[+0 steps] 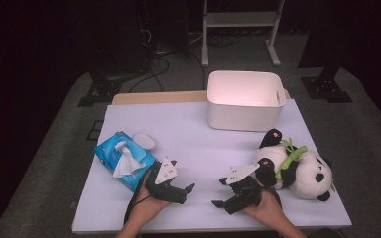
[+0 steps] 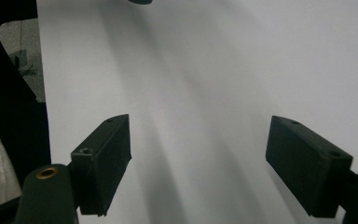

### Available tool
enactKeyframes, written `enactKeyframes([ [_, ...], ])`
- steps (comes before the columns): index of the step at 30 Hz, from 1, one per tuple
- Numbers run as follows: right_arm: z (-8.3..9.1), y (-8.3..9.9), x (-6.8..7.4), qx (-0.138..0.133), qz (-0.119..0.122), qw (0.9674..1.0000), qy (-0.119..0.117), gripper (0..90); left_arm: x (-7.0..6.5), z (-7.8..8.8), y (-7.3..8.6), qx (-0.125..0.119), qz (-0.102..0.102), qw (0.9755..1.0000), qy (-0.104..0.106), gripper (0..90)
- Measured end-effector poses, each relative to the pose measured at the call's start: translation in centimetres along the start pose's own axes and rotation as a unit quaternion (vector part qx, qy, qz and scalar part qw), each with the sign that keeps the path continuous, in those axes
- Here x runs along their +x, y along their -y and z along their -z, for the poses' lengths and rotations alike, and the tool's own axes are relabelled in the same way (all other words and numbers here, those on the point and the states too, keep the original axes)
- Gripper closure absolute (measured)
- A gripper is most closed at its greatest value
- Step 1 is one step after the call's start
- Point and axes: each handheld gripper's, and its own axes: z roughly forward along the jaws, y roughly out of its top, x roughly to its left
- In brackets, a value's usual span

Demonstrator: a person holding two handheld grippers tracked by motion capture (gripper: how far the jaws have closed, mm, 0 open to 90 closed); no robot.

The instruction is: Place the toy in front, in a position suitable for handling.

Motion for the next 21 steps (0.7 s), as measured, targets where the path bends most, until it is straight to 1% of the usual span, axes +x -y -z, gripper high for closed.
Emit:
enactKeyframes([
  [1,0.1,-0.1,0.1,-0.001,0.003,1.0000,-0.001,21.1,0.0,0.0,0.0,-0.004,0.003,1.0000,-0.001,5.2],
  [4,0.2,-0.3,0.3,0.000,0.004,1.0000,-0.003,21.1,0.0,0.1,0.0,-0.006,0.005,1.0000,-0.002,5.2],
  [6,0.4,-0.7,0.6,-0.005,0.001,0.9999,-0.013,21.4,0.0,0.2,0.2,-0.004,0.009,1.0000,-0.001,5.2],
  [8,0.5,-0.9,0.9,-0.006,0.003,0.9998,-0.021,21.4,-0.1,0.1,0.2,-0.001,0.007,1.0000,-0.002,5.1],
  [12,1.1,-1.5,1.7,-0.010,0.013,0.9997,-0.020,21.4,-0.3,0.2,0.1,-0.003,0.002,1.0000,-0.005,5.1],
  [13,1.4,-1.8,1.9,-0.011,0.015,0.9997,-0.018,21.4,-0.3,0.2,0.1,-0.003,0.002,1.0000,-0.004,5.2],
  [14,2.0,-2.1,2.2,-0.020,0.017,0.9995,-0.016,21.4,-0.4,0.2,0.1,-0.002,0.002,1.0000,-0.001,5.1],
  [15,2.2,-2.3,2.2,-0.021,0.018,0.9995,-0.016,21.4,-0.4,0.1,0.1,-0.002,0.001,1.0000,0.000,5.2],
  [16,2.5,-2.5,2.3,-0.020,0.018,0.9995,-0.016,21.4,-0.3,0.1,0.1,-0.002,0.004,1.0000,0.001,5.1],
  [19,3.0,-2.8,2.3,-0.021,0.014,0.9995,-0.019,21.5,-0.2,0.0,0.2,0.000,0.003,1.0000,0.001,5.1],
  [21,3.6,-3.3,2.4,-0.019,0.011,0.9996,-0.017,21.4,-0.2,0.1,0.2,0.001,0.004,1.0000,0.001,5.1],
])
